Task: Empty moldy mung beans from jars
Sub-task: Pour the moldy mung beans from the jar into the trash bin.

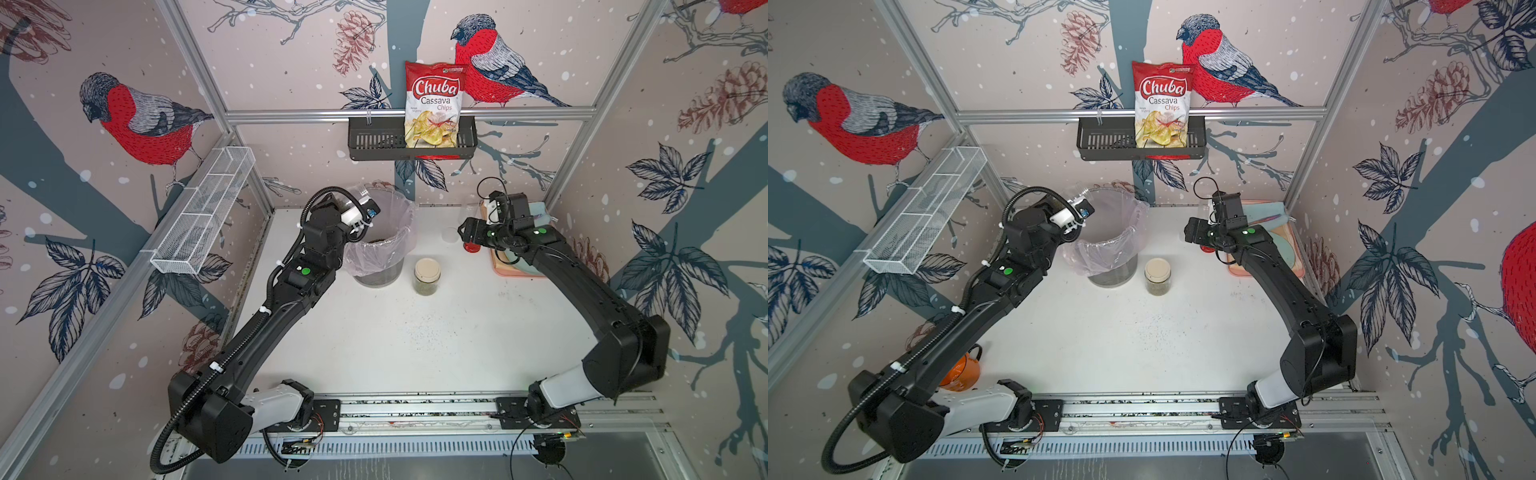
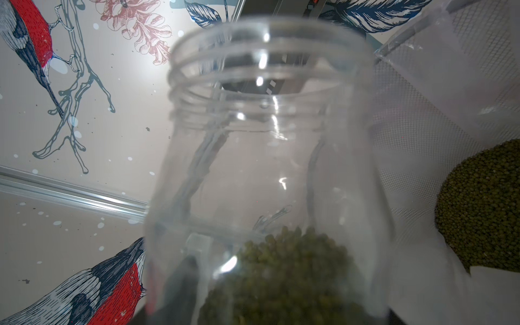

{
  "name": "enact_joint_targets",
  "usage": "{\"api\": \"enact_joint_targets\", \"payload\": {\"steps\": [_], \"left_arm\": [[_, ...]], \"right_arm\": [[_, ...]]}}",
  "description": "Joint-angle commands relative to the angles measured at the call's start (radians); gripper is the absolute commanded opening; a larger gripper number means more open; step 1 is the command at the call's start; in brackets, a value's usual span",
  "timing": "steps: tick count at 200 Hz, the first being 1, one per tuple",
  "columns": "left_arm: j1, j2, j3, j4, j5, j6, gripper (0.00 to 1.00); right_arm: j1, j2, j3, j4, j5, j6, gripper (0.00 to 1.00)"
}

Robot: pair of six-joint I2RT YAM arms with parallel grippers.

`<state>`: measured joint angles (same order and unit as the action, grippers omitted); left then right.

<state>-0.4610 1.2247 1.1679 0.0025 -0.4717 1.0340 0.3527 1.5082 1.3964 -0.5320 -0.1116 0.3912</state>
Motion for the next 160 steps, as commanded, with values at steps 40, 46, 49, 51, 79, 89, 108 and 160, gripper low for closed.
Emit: {"api": "enact_joint_targets", "payload": {"steps": [40,46,49,51,79,89,108,160], "left_arm": [[0.016,-0.003,-0.002,0.078,0.022,0.04,0.6],[0.02,-0.001,0.0,0.078,0.022,0.042,0.6],[0.022,0.0,-0.001,0.076,0.021,0.046,0.6],[0.023,0.001,-0.001,0.076,0.022,0.047,0.6],[0.028,0.011,0.003,0.066,0.002,0.087,0.6],[0.028,0.01,0.009,0.057,0.003,0.086,0.6],[0.03,0.009,0.009,0.049,0.007,0.091,0.6],[0.032,0.036,0.05,-0.017,0.011,0.108,0.59]], "right_arm": [[0.001,0.001,0.004,0.017,-0.01,-0.003,0.88],[0.0,-0.001,0.003,0.015,-0.01,-0.003,0.88],[0.0,-0.001,0.003,0.016,-0.01,-0.003,0.88],[0.0,-0.002,0.003,0.014,-0.009,-0.003,0.88],[-0.001,-0.01,-0.008,0.026,-0.005,-0.005,0.88],[-0.001,-0.009,-0.004,0.023,-0.006,-0.004,0.88],[-0.001,-0.005,0.0,0.021,-0.008,-0.005,0.88],[0.0,-0.004,-0.005,0.019,-0.013,-0.001,0.88]]}}
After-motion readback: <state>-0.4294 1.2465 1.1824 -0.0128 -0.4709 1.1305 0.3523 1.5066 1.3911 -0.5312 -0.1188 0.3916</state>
